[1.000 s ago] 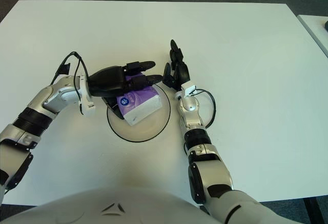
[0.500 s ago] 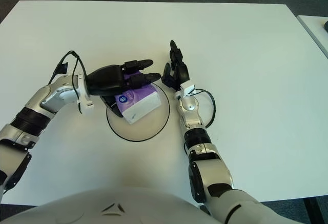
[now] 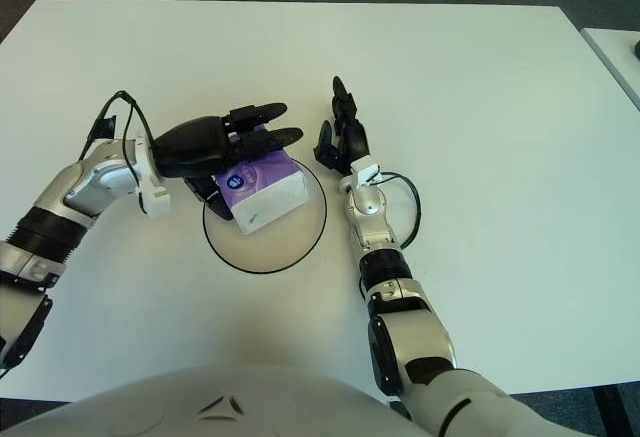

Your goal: Put the tissue paper into the plate.

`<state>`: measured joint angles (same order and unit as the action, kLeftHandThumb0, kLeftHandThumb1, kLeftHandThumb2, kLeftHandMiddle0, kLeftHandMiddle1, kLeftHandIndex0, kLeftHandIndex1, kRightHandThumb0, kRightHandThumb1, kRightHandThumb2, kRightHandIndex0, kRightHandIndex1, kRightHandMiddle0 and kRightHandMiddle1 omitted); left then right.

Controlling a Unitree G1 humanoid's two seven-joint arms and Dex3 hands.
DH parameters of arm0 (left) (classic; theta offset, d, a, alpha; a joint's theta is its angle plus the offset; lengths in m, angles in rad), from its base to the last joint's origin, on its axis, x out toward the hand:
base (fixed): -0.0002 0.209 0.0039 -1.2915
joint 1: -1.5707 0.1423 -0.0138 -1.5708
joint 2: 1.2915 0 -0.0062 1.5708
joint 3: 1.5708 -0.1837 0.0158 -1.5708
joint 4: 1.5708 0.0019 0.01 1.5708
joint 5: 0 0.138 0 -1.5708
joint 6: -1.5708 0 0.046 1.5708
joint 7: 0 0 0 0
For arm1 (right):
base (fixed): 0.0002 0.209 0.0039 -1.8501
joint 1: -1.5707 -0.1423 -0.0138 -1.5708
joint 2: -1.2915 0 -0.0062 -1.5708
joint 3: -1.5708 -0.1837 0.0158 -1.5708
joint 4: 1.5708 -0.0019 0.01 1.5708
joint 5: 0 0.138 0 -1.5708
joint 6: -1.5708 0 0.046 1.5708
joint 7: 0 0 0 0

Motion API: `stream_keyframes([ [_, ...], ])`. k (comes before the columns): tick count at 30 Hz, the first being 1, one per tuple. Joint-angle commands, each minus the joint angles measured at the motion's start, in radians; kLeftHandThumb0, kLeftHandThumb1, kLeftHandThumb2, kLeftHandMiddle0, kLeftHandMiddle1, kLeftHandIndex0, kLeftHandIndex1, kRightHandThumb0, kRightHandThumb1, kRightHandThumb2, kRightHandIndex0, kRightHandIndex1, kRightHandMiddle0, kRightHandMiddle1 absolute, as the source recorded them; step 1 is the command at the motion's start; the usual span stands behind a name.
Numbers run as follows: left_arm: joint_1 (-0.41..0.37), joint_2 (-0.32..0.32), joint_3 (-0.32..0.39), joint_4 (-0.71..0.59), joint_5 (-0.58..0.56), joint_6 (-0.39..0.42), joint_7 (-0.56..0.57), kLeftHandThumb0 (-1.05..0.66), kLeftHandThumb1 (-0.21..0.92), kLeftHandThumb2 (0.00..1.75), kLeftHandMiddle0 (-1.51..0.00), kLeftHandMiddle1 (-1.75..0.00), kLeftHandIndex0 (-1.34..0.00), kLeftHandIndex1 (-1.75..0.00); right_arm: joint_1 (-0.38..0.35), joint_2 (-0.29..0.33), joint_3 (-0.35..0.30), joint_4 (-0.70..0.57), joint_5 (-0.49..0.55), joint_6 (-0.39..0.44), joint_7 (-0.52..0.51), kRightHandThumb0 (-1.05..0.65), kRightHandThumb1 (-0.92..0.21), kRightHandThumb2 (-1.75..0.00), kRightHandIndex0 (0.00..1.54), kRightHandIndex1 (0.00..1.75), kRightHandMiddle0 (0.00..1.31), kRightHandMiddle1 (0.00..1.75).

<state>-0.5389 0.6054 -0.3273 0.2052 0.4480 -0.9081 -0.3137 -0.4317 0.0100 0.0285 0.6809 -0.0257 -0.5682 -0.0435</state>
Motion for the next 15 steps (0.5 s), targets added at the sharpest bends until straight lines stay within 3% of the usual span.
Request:
stream_keyframes([
  [1, 0.030, 0.049, 0.048, -0.022, -0.068, -0.004, -0.022, -0.93, 0.92, 0.24, 0.00, 0.00, 0.00, -0.09, 0.209, 0.014, 0.023, 0.211, -0.046, 0.106, -0.022, -0.91, -0.92, -1.05, 0.00, 0.00, 0.01, 0.01],
  [8, 0.044, 0.059, 0.076, -0.025, -0.091, -0.013, -0.014, -0.94, 0.92, 0.24, 0.00, 0.00, 0.00, -0.09, 0.212, 0.016, 0.025, 0.196, -0.055, 0.136, -0.044, -0.89, -0.92, -1.05, 0.00, 0.00, 0.01, 0.01],
  [15, 0.050, 0.060, 0.094, -0.019, -0.100, -0.029, -0.010, -0.97, 0.92, 0.37, 0.00, 0.00, 0.00, -0.08, 0.212, 0.022, 0.023, 0.190, -0.059, 0.155, -0.049, -0.87, -0.92, -1.06, 0.00, 0.00, 0.02, 0.03],
])
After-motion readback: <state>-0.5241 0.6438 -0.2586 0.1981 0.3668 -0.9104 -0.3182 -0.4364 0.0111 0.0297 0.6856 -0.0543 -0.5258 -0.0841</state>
